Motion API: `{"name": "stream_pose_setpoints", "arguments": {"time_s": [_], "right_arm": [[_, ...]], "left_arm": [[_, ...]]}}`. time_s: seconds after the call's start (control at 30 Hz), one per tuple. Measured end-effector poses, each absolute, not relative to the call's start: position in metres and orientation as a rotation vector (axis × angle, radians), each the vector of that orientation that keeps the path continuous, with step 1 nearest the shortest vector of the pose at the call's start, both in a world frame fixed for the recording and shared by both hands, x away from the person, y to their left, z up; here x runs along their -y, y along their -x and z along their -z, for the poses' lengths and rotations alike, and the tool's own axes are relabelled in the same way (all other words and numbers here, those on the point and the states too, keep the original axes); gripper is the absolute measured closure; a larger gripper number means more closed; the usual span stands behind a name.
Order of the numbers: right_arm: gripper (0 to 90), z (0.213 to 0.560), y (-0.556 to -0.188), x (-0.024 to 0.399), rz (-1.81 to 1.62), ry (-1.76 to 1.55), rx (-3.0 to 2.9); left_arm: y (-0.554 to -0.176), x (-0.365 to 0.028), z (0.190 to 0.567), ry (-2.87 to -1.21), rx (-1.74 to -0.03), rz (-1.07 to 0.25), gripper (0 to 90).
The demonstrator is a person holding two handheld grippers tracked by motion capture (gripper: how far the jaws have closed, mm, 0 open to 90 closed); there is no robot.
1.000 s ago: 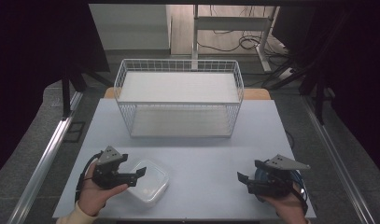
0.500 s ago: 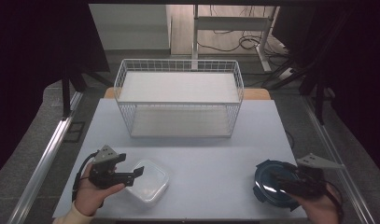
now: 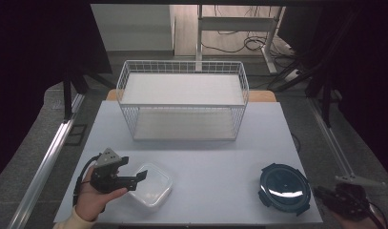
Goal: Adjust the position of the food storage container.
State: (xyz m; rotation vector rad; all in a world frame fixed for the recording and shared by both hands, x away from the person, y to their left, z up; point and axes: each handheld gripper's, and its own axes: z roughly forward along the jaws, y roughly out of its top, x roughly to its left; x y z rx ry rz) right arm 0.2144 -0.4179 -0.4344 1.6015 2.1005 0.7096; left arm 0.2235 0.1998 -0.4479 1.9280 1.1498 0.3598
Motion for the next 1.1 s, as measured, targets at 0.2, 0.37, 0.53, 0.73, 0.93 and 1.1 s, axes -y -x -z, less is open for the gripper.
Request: {"name": "stream_pose_setpoints", "arguments": {"time_s": [0.2, 0.37, 0.53, 0.73, 0.93, 1.1], "right_arm": [[89.2, 0.459, -0.220, 0.422, -0.678, -1.645, -2.180], [89.4, 0.467, -0.223, 0.412, -0.641, -1.636, -2.247], [89.5, 0.470, -0.222, 0.408, -0.628, -1.632, -2.267], [89.5, 0.465, -0.222, 0.395, -0.646, -1.579, -2.317], [89.4, 0.466, -0.222, 0.373, -0.659, -1.510, -2.388], [89.4, 0.466, -0.227, 0.358, -0.687, -1.467, -2.432]], "left_arm": [[-0.225, -0.199, 0.452, -1.939, -1.154, -0.356, 16.4], [-0.225, -0.197, 0.452, -1.943, -1.152, -0.359, 16.4], [-0.225, -0.196, 0.453, -1.949, -1.151, -0.358, 16.3], [-0.224, -0.194, 0.452, -1.948, -1.148, -0.359, 16.4], [-0.224, -0.195, 0.452, -1.944, -1.150, -0.358, 16.4], [-0.225, -0.196, 0.453, -1.944, -1.152, -0.356, 16.4]]}}
